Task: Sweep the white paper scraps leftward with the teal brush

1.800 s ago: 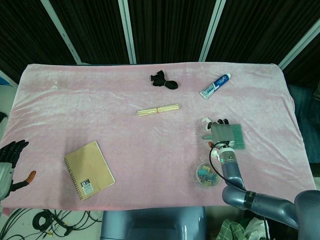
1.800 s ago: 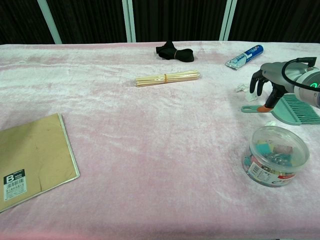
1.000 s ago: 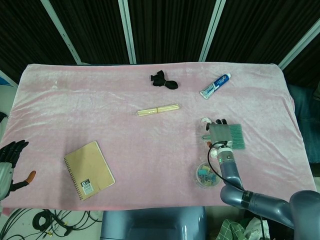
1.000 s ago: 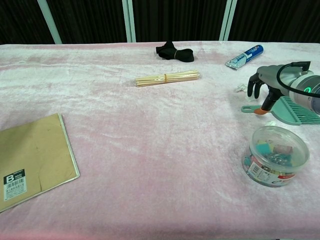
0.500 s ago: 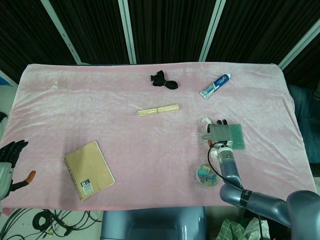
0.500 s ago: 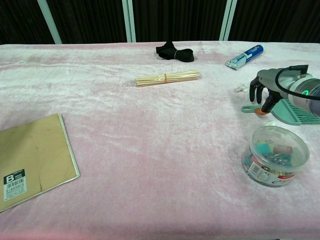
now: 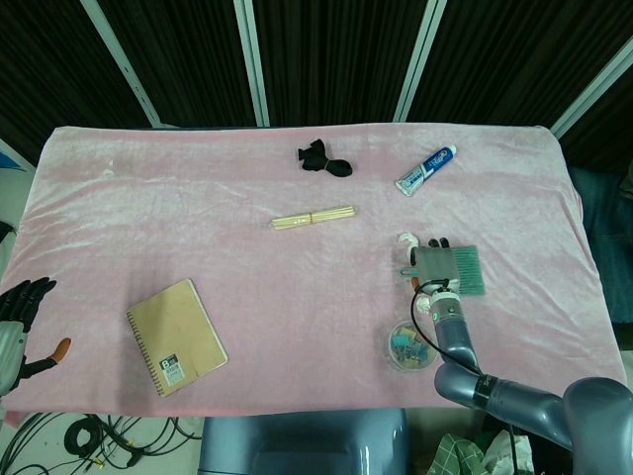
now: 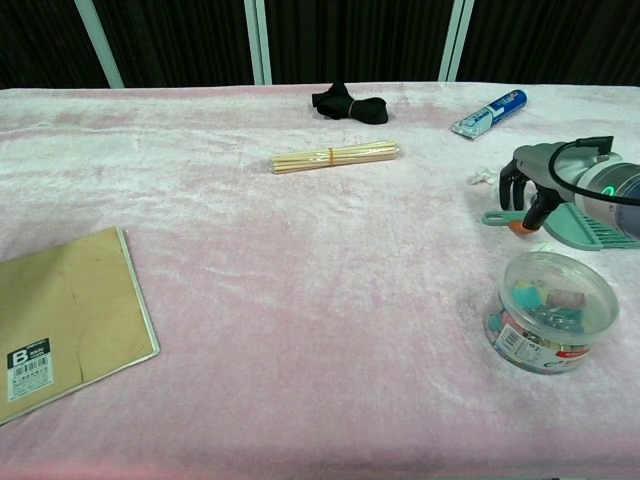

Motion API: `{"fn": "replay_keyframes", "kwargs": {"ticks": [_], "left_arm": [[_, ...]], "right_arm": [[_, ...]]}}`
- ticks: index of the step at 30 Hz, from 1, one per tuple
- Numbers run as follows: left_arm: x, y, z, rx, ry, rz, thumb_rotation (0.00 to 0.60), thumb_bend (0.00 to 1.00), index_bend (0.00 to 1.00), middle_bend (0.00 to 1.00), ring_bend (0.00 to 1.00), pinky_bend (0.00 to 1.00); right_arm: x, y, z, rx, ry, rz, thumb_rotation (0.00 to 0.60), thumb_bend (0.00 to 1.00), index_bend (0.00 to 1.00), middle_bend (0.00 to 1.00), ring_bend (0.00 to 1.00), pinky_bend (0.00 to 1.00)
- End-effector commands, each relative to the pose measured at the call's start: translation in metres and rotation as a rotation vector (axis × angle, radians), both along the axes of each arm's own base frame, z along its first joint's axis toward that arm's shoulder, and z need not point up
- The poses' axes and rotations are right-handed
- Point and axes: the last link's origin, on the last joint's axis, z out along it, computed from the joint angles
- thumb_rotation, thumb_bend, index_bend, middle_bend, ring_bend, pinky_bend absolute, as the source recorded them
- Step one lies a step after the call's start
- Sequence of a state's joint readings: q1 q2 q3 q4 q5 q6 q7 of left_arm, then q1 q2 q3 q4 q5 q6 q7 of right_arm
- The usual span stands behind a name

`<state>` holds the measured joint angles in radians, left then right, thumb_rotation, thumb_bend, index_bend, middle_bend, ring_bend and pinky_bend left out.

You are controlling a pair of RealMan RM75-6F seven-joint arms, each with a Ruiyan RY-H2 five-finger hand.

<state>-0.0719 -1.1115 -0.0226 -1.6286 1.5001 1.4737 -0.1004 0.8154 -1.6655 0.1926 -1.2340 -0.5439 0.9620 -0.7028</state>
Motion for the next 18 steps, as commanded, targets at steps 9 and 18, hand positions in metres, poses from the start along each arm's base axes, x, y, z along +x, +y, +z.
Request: {"fn": "replay_keyframes", "kwargs": {"ticks": [9,18], "left_arm": [[-0.0001,0.0000,0.0000,-0.001,0.000,0.001,0.600,0.30,0.12,0.09,0.00,0.08],[-0.0002,0.0002,-0.0001,-0.003,-0.001,0.003,0.600,0.30,0.12,0.09,0.00,0.08]], "right_arm": [[-0.0016,0.0001,-0.0045,0.002,0.004,0.000,0.600,0.28,0.51,0.47,0.21,0.14],[-0.0015,-0.0016,-0.0062,0.003,0.003,0.000,0.600,0.28,0.54,0.49,0.23,0.14]]}}
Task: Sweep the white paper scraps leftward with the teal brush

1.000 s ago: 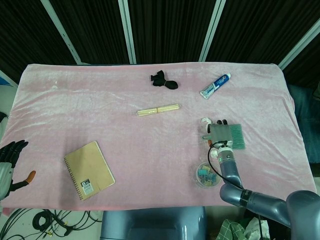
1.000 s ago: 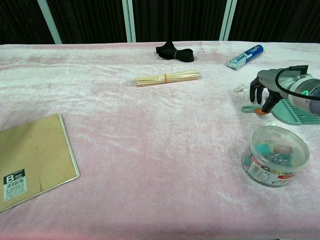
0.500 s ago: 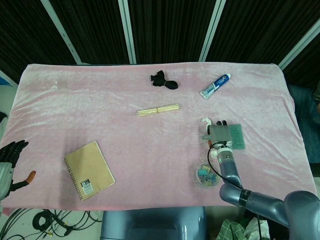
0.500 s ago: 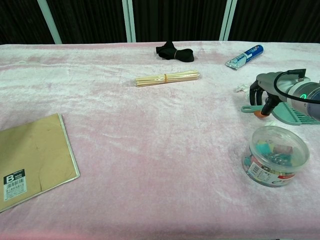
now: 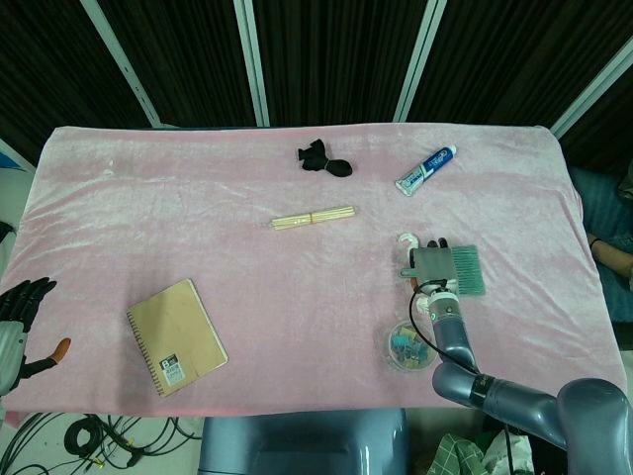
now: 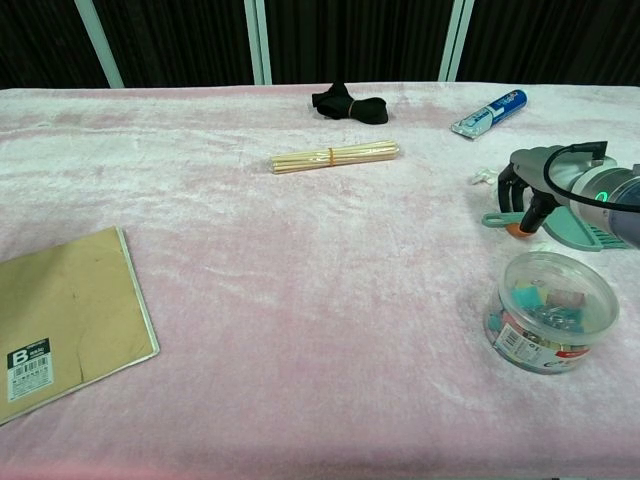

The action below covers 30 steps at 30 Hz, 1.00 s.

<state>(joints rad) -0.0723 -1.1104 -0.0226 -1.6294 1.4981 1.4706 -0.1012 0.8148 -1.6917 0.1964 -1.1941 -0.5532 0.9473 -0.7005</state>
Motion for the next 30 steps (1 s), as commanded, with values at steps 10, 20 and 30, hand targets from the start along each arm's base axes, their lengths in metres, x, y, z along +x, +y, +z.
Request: {"fn": "replay_keyframes", "kwargs": {"ticks": [10,20,30], "left_arm": [[0.000,0.000,0.000,-0.002,-0.003,0.001,0.600,0.30,0.12,0.09,0.00,0.08],[0.000,0.000,0.001,-0.006,-0.010,0.000,0.600,0.30,0.12,0.09,0.00,0.09],[0.000,-0.001,0.002,-0.005,-0.017,-0.002,0.600,0.30,0.12,0.09,0.00,0.09]], "right_arm": [[0.011,-0.003,0.012,-0.022,-0.024,0.033,0.600,0.29,0.56,0.56,0.28,0.14],[0.029,0.008,0.033,-0.044,-0.052,0.009,0.600,0.29,0.58,0.59,0.31,0.14],[0.042,0.021,0.041,-0.035,-0.211,-0.104,0.600,0.29,0.60,0.59,0.32,0.14]]}}
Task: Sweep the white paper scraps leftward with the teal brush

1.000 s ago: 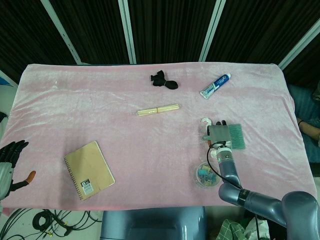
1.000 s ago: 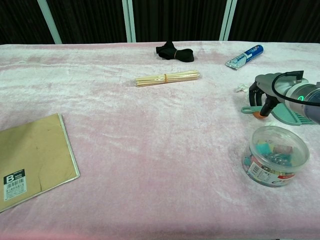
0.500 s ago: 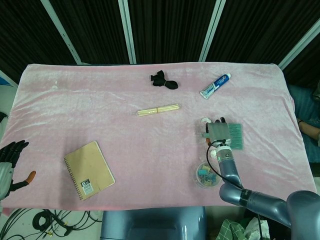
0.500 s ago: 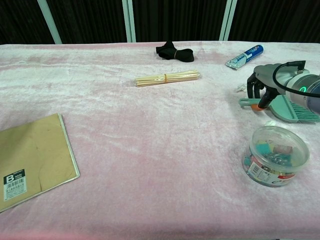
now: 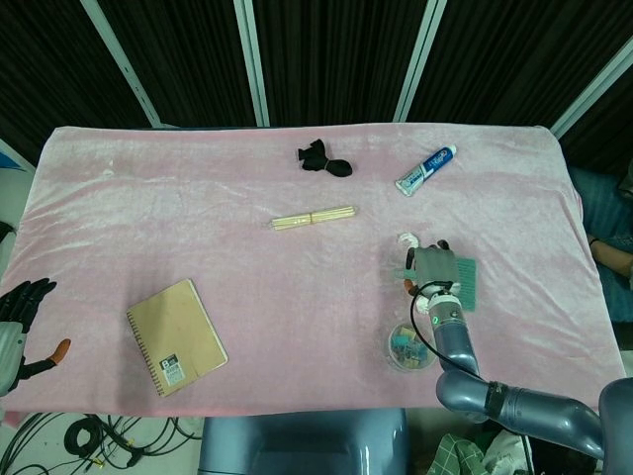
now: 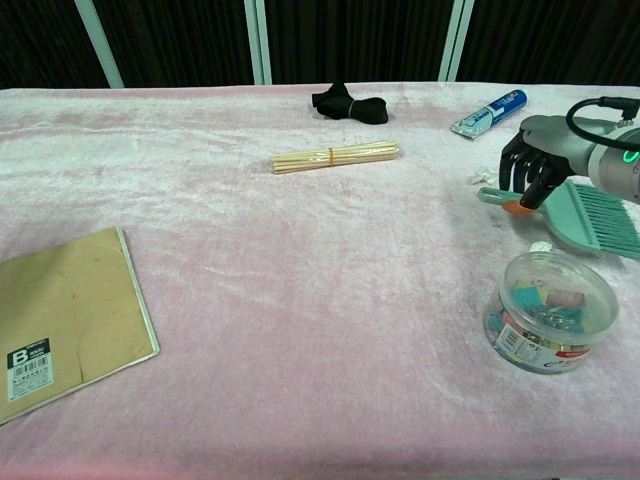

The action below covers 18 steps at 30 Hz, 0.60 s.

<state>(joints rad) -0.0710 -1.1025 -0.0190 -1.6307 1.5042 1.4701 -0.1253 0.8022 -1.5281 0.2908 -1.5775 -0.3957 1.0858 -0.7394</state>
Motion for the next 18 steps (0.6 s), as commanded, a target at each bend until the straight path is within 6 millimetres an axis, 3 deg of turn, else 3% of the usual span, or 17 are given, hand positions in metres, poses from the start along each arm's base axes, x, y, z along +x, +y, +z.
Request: {"fn": "replay_keyframes", "kwargs": {"ticks": [1,18], "left_arm": [[0.000,0.000,0.000,0.000,0.000,0.000,0.600,0.30,0.12,0.09,0.00,0.09],[0.000,0.000,0.000,-0.003,-0.004,0.004,0.600,0.30,0.13,0.09,0.00,0.11]], "right_arm": [[0.001,0.000,0.003,-0.007,-0.037,-0.025,0.600,0.29,0.60,0.59,0.32,0.14],[0.007,0.009,-0.010,-0.049,-0.169,-0.063,0.600,0.29,0.61,0.61,0.35,0.14]]}}
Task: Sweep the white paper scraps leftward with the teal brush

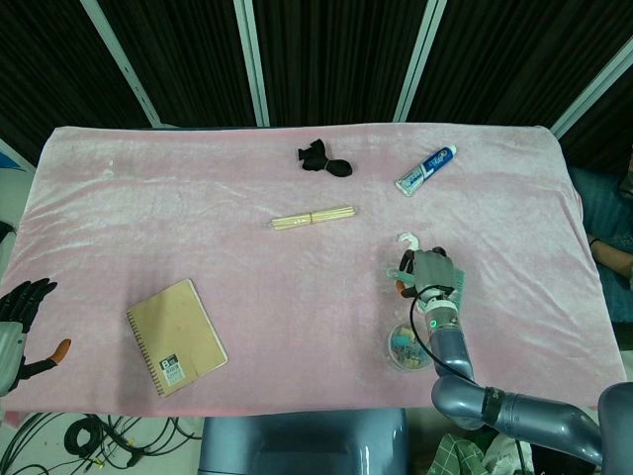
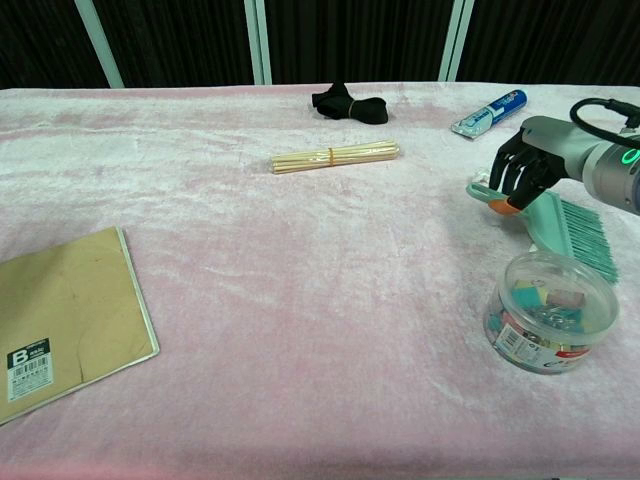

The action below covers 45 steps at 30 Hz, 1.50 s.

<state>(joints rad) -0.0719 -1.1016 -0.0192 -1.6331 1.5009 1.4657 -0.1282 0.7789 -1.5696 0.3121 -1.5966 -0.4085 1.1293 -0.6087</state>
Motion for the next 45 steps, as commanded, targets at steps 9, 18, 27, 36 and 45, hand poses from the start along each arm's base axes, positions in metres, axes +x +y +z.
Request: {"fn": "replay_keyframes", "kwargs": {"ticks": [9,18,27,36,45], "left_arm": [[0.000,0.000,0.000,-0.002,-0.006,0.001,0.600,0.30,0.13,0.09,0.00,0.13],[0.000,0.000,0.001,-0.003,-0.013,0.003,0.600,0.30,0.13,0.09,0.00,0.15],[-0.001,0.000,0.001,-0.005,-0.014,0.000,0.600,0.30,0.13,0.09,0.00,0.15],[-0.001,0.000,0.001,-0.006,-0.015,0.001,0.600,0.30,0.14,0.09,0.00,0.16],[-0.001,0.000,0.001,-0.007,-0.016,0.002,0.600,0.30,0.14,0.09,0.00,0.16]], "right_arm": [[0.014,0.008,-0.014,0.011,-0.037,-0.010,0.600,0.29,0.62,0.62,0.35,0.14],[0.037,0.001,-0.020,-0.031,-0.200,-0.003,0.600,0.29,0.63,0.62,0.36,0.14],[0.052,-0.006,-0.024,-0.060,-0.426,-0.008,0.600,0.31,0.63,0.62,0.36,0.14],[0.085,0.000,-0.016,-0.066,-0.686,0.058,0.600,0.31,0.66,0.62,0.36,0.14],[0.088,-0.017,0.028,-0.110,-0.737,0.135,0.600,0.31,0.67,0.62,0.36,0.14]]}}
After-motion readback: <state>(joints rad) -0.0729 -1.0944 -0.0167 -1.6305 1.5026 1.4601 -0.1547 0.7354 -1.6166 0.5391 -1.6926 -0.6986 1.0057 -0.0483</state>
